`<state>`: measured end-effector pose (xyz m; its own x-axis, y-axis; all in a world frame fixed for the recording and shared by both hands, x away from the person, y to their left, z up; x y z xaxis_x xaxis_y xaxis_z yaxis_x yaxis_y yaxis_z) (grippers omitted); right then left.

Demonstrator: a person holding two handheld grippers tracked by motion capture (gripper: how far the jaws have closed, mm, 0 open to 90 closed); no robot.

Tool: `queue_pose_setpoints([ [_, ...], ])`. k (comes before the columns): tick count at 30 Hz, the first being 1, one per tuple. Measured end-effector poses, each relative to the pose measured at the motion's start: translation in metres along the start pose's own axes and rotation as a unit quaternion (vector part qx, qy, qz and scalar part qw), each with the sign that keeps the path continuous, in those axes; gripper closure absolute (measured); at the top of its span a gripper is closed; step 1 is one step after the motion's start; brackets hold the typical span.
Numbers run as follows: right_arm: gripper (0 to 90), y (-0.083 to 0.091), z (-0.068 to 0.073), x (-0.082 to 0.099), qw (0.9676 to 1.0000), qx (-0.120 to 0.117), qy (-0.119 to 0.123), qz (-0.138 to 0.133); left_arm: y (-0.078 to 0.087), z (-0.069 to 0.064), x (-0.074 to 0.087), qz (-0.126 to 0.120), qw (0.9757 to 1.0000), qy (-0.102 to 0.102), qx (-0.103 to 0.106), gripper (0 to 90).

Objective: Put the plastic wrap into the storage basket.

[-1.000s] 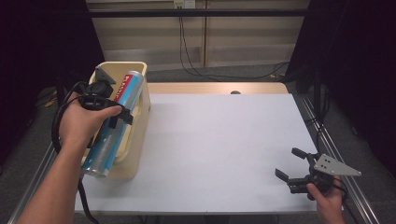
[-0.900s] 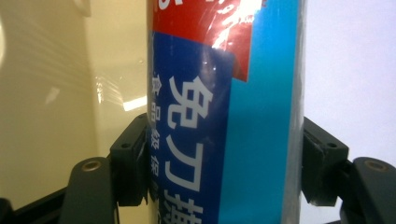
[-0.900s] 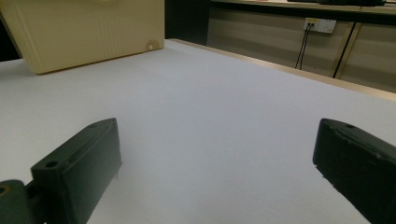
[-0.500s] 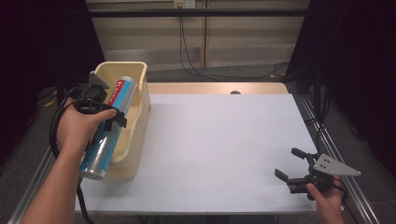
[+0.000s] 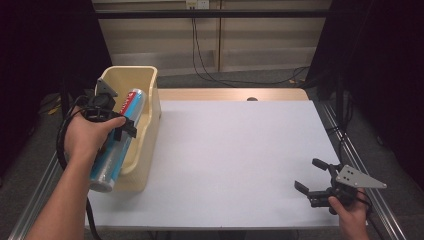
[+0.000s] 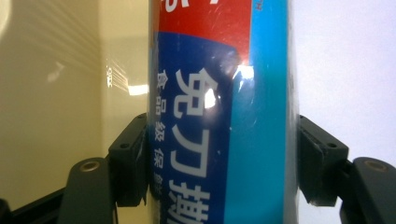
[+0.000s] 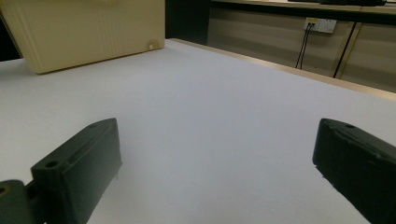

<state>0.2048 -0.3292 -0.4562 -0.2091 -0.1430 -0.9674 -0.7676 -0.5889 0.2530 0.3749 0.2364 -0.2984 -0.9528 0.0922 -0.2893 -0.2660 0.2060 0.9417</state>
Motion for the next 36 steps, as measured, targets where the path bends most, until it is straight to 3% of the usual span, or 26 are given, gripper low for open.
queue_pose_setpoints([
  [12, 0.6, 0.000, 0.000, 0.000, 1.0000, 0.000, 0.000, 0.000, -0.006, 0.003, 0.001, 0.006, 0.9999, 0.011, 0.001, 31.5],
  [26, 0.6, 0.000, 0.000, 0.000, 1.0000, 0.000, 0.001, 0.001, -0.005, 0.004, -0.002, 0.015, 0.9998, 0.008, -0.005, 31.3],
  [28, 0.6, 0.000, 0.000, 0.000, 1.0000, 0.000, 0.001, 0.001, -0.002, 0.005, -0.003, 0.007, 0.9999, 0.015, 0.003, 31.6],
  [29, 0.6, -0.001, 0.000, 0.000, 1.0000, 0.000, 0.000, 0.001, 0.002, 0.004, -0.003, -0.010, 0.9998, 0.015, 0.008, 34.0],
  [30, 0.6, -0.001, 0.000, 0.000, 1.0000, 0.000, 0.000, 0.001, 0.009, 0.005, -0.005, -0.014, 0.9993, 0.020, 0.026, 42.4],
  [31, 0.6, -0.001, 0.000, 0.000, 1.0000, 0.000, 0.000, 0.001, 0.014, 0.003, -0.006, -0.024, 0.9987, 0.022, 0.039, 41.3],
  [33, 0.6, -0.001, 0.000, 0.000, 1.0000, -0.001, -0.001, 0.001, 0.017, -0.002, -0.007, -0.006, 0.9996, 0.003, 0.028, 37.1],
  [34, 0.6, -0.001, 0.000, 0.000, 1.0000, 0.000, 0.000, 0.000, 0.017, -0.006, -0.006, 0.004, 0.9995, -0.005, 0.031, 35.5],
  [36, 0.6, 0.000, 0.001, 0.000, 1.0000, 0.000, 0.000, -0.001, 0.016, -0.011, -0.006, -0.002, 0.9992, -0.012, 0.039, 32.2],
])
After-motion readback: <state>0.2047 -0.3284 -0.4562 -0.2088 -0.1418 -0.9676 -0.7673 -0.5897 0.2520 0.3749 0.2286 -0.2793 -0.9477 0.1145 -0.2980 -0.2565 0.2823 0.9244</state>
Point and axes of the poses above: each handheld gripper's, and its own axes: y roughly backward along the jaws, x roughly out of its underside, z roughly to its left, the point moved 1 cm from there along -y, roughly forward along the jaws, and after that the axes turned 1 degree about x, right-handed, at the moved point
